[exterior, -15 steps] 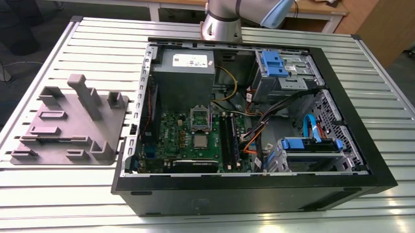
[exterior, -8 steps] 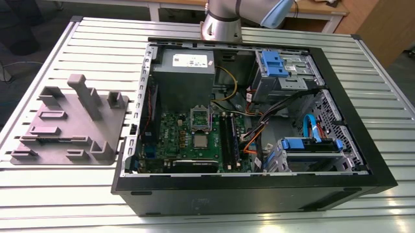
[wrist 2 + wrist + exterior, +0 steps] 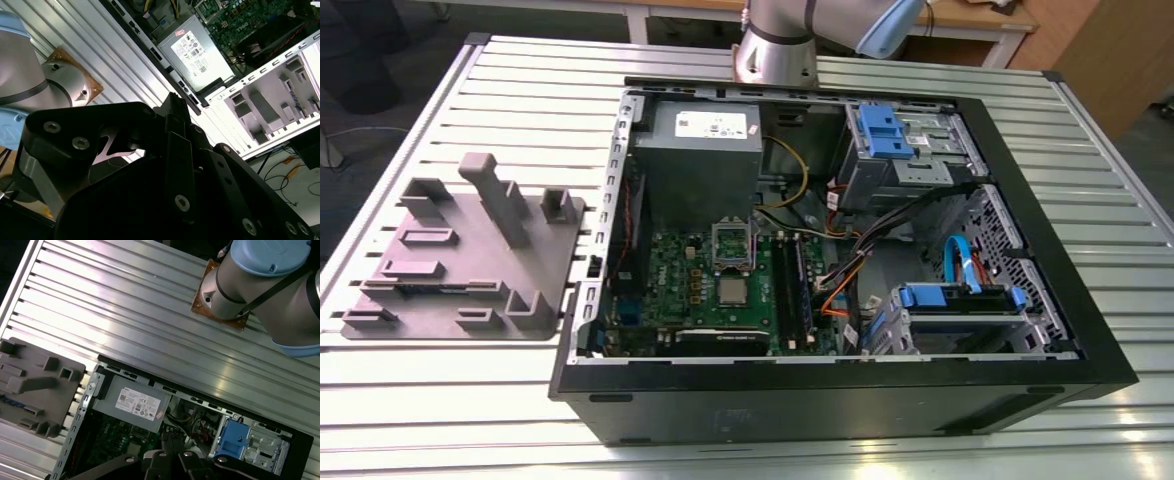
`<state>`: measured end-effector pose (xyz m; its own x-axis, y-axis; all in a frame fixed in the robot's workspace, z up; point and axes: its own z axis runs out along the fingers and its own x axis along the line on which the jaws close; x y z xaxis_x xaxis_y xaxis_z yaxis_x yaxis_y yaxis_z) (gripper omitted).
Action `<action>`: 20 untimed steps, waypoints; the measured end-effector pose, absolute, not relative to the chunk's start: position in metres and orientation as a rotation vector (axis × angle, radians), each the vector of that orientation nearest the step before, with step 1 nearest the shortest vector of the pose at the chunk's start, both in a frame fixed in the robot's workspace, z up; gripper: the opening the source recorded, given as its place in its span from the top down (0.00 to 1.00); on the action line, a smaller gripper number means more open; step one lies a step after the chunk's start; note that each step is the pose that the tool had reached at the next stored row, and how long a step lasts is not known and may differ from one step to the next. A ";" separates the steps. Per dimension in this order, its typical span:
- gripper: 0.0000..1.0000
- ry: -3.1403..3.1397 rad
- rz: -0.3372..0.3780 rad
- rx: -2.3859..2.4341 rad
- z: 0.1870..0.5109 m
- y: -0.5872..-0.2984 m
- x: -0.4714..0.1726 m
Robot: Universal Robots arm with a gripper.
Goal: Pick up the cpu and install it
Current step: 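Close the cpu cover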
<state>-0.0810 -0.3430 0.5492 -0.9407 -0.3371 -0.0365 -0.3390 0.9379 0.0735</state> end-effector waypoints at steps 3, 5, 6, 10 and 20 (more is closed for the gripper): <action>0.89 3.070 0.122 -0.536 0.549 -0.343 -0.081; 0.89 3.070 0.123 -0.535 0.549 -0.343 -0.081; 0.89 3.070 0.123 -0.536 0.549 -0.343 -0.081; 0.89 3.070 0.122 -0.536 0.545 -0.343 -0.081; 0.89 3.069 0.122 -0.535 0.542 -0.343 -0.081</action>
